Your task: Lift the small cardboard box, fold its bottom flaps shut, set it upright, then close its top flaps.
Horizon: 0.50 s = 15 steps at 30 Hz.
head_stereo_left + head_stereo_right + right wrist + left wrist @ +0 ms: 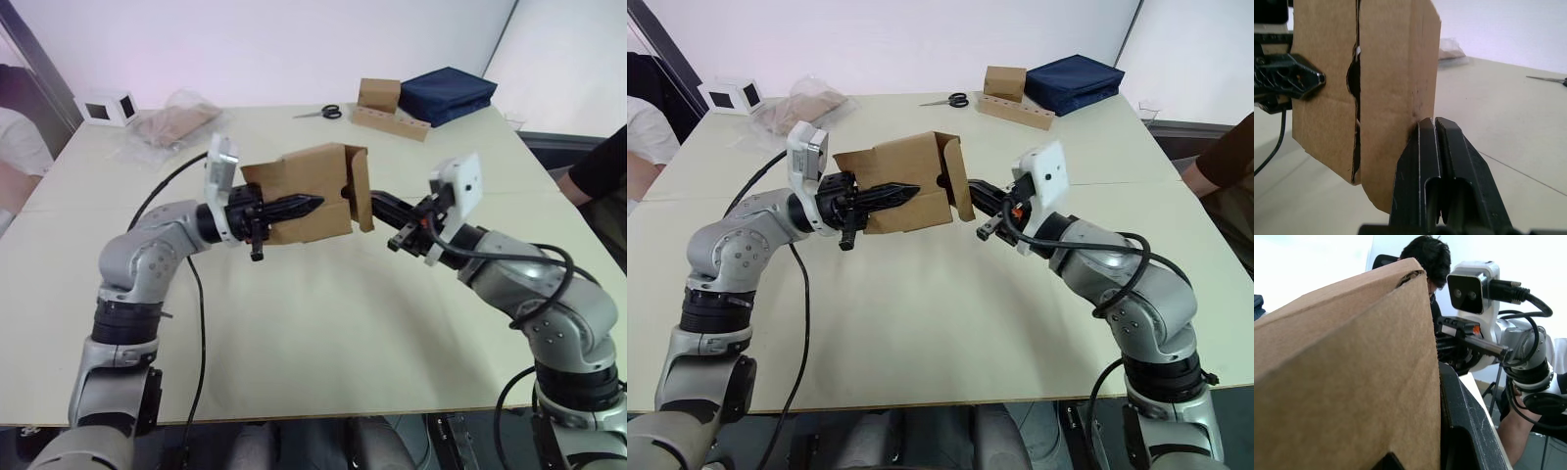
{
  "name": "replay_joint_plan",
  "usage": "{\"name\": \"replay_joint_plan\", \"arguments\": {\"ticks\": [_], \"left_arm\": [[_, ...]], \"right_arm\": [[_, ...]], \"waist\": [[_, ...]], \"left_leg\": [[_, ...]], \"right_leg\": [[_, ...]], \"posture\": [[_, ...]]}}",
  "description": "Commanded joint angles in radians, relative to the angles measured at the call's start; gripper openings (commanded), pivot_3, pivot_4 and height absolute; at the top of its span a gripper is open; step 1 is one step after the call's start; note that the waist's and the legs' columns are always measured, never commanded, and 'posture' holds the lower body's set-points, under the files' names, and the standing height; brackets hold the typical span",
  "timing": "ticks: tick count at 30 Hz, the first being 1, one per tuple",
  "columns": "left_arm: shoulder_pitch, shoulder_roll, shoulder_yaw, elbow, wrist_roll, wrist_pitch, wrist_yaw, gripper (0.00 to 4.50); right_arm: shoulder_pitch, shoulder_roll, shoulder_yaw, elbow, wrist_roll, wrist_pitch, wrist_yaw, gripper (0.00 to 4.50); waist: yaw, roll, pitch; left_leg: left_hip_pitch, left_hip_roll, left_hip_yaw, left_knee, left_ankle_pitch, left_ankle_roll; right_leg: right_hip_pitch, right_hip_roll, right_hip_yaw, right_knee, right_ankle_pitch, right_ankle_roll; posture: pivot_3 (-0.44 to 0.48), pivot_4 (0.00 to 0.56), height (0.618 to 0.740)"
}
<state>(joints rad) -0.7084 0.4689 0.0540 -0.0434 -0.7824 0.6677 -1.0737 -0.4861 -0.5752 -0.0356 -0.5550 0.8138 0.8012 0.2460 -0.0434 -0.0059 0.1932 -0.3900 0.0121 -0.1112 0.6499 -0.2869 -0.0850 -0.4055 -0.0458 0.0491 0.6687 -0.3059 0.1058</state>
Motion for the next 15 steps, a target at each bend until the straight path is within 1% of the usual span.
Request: {"name": "replay_joint_plan", "arguments": {"ticks": [1,5,8,11,15], "left_arm": [[-0.002,-0.005,0.002,-0.032,0.012,-0.027,0.006,0.0],[0.001,-0.011,0.0,-0.033,0.019,-0.032,0.011,0.0],[0.0,-0.005,0.007,-0.026,0.012,-0.023,0.006,0.0],[-0.005,0.005,0.022,-0.023,-0.023,0.013,-0.01,0.0],[-0.029,0.016,0.056,-0.036,-0.121,0.107,-0.018,0.0]], "right_arm": [[-0.044,0.017,0.016,-0.052,-0.048,-0.003,-0.024,0.04],[-0.05,0.034,0.02,-0.053,-0.073,0.001,-0.034,0.04],[-0.038,0.043,-0.03,-0.05,-0.019,0.013,-0.017,0.04],[-0.022,0.047,-0.097,-0.045,0.124,0.056,0.029,0.04],[0.018,0.04,-0.163,-0.021,0.309,0.101,0.09,0.04]], "waist": [[0.0,0.0,0.0],[0.0,0.0,0.0],[0.001,0.0,0.0],[0.001,0.0,0.0],[0.0,0.0,0.0]], "left_leg": [[0.0,0.0,0.0,0.0,0.0,0.0],[0.0,0.0,0.0,0.0,0.0,0.0],[0.0,0.0,0.0,0.0,0.0,0.0],[0.0,0.0,0.0,0.0,0.0,0.0],[0.0,0.0,0.0,0.0,0.0,0.0]], "right_leg": [[0.0,0.0,0.0,0.0,0.0,0.0],[0.0,0.0,0.0,0.0,0.0,0.0],[0.0,0.0,0.0,0.0,0.0,0.0],[0.0,0.0,0.0,0.0,0.0,0.0],[0.0,0.0,0.0,0.0,0.0,0.0]], "posture": [[0.0,0.15,0.74],[0.0,0.15,0.74],[0.0,0.15,0.74],[0.0,0.15,0.74],[0.0,0.15,0.74]]}}
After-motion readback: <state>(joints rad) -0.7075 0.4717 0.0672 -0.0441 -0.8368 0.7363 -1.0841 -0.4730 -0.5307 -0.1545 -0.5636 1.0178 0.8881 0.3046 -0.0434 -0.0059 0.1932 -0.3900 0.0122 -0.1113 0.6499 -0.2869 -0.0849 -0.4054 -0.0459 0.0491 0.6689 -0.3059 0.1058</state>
